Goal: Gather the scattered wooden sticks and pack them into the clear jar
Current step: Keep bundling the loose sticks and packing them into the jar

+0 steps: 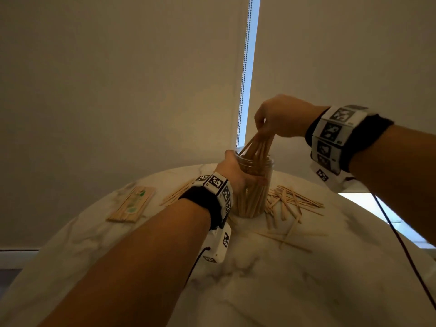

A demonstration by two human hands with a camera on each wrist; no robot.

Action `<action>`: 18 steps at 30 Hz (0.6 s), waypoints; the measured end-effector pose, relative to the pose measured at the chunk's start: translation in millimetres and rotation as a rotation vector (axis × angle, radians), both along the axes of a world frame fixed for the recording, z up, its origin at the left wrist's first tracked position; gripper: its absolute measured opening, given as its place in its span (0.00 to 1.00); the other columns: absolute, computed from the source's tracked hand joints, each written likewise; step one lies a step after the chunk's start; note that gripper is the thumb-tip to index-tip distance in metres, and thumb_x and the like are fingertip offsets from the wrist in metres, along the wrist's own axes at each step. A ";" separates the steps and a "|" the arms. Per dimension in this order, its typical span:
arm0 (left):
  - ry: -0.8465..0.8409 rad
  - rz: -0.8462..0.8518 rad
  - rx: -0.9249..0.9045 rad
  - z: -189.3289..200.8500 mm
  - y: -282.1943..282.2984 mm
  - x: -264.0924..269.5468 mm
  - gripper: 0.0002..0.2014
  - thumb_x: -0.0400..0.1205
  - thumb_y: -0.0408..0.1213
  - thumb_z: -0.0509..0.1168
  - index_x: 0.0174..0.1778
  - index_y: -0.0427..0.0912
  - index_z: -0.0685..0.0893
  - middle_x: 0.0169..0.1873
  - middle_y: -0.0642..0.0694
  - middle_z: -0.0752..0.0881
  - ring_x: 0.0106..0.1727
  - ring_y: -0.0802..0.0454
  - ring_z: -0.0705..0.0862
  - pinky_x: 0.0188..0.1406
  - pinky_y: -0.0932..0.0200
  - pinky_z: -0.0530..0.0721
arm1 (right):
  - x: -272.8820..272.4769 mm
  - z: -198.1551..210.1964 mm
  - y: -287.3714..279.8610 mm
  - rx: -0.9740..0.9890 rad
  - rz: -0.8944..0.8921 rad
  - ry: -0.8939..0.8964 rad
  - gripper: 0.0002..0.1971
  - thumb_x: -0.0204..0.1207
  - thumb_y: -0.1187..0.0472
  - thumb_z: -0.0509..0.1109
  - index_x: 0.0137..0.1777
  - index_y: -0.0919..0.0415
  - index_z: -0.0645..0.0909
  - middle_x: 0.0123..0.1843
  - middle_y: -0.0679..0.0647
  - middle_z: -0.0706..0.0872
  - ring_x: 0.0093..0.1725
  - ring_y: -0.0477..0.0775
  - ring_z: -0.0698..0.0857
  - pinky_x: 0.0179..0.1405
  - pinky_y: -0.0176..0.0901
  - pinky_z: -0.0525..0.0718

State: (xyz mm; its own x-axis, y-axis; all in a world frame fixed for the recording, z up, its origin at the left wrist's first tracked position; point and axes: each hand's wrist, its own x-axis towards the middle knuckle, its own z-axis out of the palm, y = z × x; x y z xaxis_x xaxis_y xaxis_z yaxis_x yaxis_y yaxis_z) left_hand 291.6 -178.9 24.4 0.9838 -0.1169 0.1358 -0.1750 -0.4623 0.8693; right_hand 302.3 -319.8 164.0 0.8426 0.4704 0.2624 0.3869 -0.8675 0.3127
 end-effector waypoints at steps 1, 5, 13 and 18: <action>-0.006 -0.004 0.007 -0.6 0.3 0.5 0.47 0.62 0.51 0.86 0.72 0.46 0.66 0.56 0.51 0.84 0.58 0.49 0.84 0.60 0.48 0.85 | -0.1 2.7 0.5 0.022 0.006 0.035 0.13 0.75 0.46 0.76 0.43 0.57 0.89 0.36 0.46 0.82 0.39 0.47 0.79 0.31 0.37 0.71; -0.007 -0.012 0.015 -1.4 1.0 2.2 0.50 0.61 0.52 0.86 0.74 0.45 0.65 0.59 0.50 0.84 0.60 0.48 0.84 0.63 0.46 0.85 | -0.9 6.6 1.6 0.072 -0.052 0.150 0.13 0.72 0.42 0.77 0.38 0.51 0.86 0.36 0.46 0.84 0.37 0.44 0.79 0.31 0.38 0.71; -0.036 0.015 0.014 -4.8 1.5 0.0 0.48 0.65 0.53 0.84 0.76 0.44 0.65 0.59 0.48 0.85 0.59 0.47 0.85 0.61 0.47 0.85 | -0.2 -28.2 21.3 0.182 -0.093 0.112 0.13 0.77 0.52 0.76 0.50 0.64 0.88 0.47 0.56 0.90 0.48 0.55 0.86 0.46 0.48 0.85; -0.028 0.020 0.021 -6.7 0.7 4.4 0.50 0.62 0.50 0.86 0.76 0.43 0.65 0.61 0.46 0.84 0.60 0.45 0.84 0.62 0.44 0.85 | 0.4 -45.3 32.2 0.167 -0.133 0.236 0.13 0.83 0.63 0.63 0.61 0.66 0.84 0.57 0.61 0.88 0.57 0.62 0.86 0.49 0.47 0.82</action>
